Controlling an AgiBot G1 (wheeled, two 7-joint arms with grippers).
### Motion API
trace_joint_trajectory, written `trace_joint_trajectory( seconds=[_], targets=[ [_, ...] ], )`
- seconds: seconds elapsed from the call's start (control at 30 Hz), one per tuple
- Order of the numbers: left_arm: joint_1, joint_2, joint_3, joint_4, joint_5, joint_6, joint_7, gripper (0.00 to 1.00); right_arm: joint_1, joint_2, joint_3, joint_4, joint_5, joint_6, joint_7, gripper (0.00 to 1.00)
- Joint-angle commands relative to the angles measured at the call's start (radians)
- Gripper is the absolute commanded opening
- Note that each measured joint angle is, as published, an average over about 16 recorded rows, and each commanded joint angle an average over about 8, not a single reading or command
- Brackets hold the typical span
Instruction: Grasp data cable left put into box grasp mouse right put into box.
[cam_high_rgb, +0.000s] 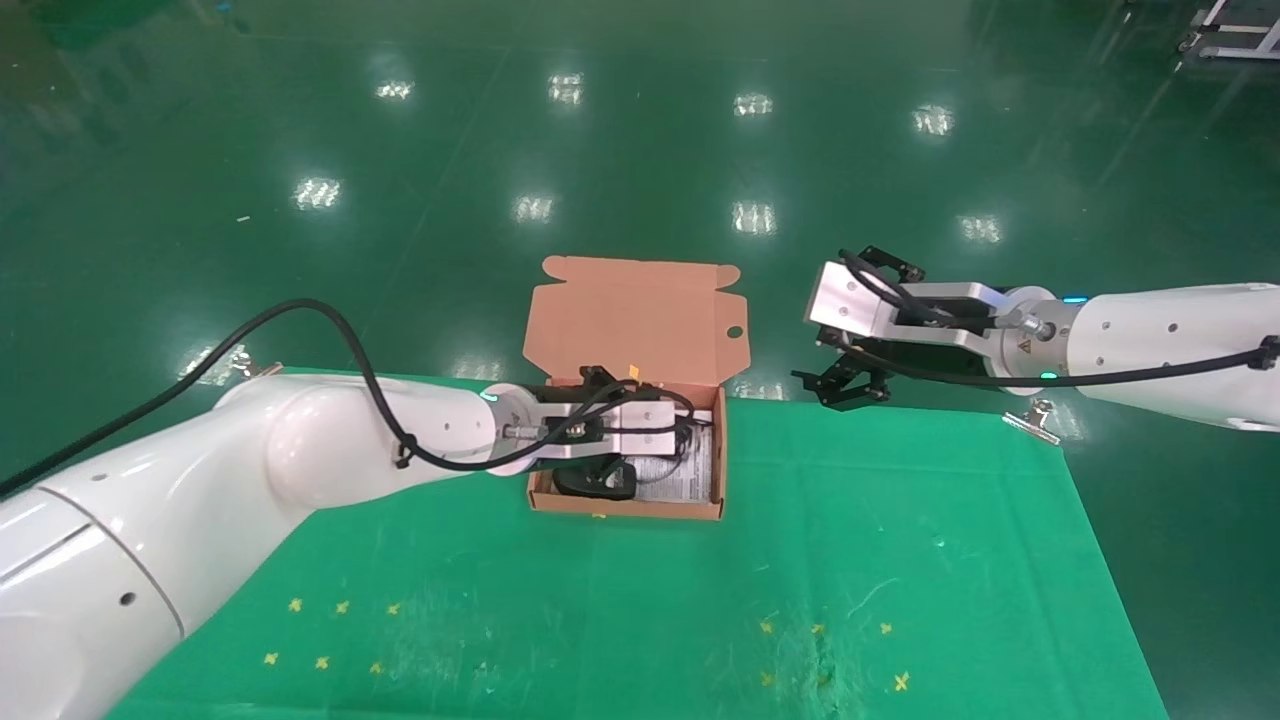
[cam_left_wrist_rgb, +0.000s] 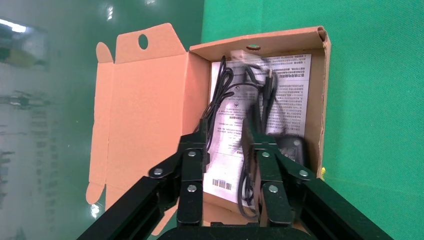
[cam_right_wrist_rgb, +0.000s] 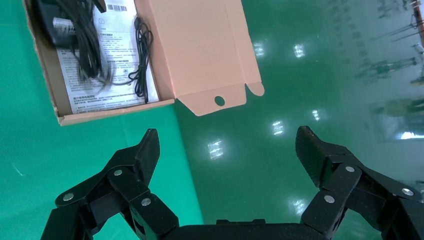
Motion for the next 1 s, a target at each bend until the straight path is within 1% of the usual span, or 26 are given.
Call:
trace_joint_trajectory(
  seconds=[0.03,0.2,0.33,0.53,0.67,0.77,1.0],
  targets=[
    [0.002,-0.003,-0.001,-0.005,0.004,0.000,0.002,1.00,-0.001,-0.001,0.000,-0.003,0.002,-0.001,-0.001,1.00],
    [-0.023,-0.042,-0.012,-0.046,-0.010,0.006,-0.023,1.00,0.012,0.003,0.007,0.002,-0.001,0.007,-0.005,1.00],
    [-0.064,-0.084,-0.038,-0.075,-0.018,-0.007,-0.069,1.00,0.052,0.011,0.011,0.016,-0.026,0.010,-0.033,1.00],
    [-0.097,-0.132,-0.068,-0.104,-0.020,-0.033,-0.129,1.00,0.124,0.016,-0.007,0.038,-0.100,-0.022,-0.086,1.00],
    [-0.087,-0.157,-0.092,-0.122,-0.041,-0.014,-0.140,1.00,0.138,0.020,-0.003,0.048,-0.115,-0.047,-0.095,1.00],
    [-0.064,-0.182,-0.128,-0.141,-0.080,0.023,-0.139,1.00,0.116,0.029,0.026,0.059,-0.091,-0.076,-0.094,1.00],
    [0.008,-0.252,-0.232,-0.198,-0.196,0.136,-0.129,1.00,0.023,0.061,0.137,0.092,0.014,-0.171,-0.084,1.00]
  ],
)
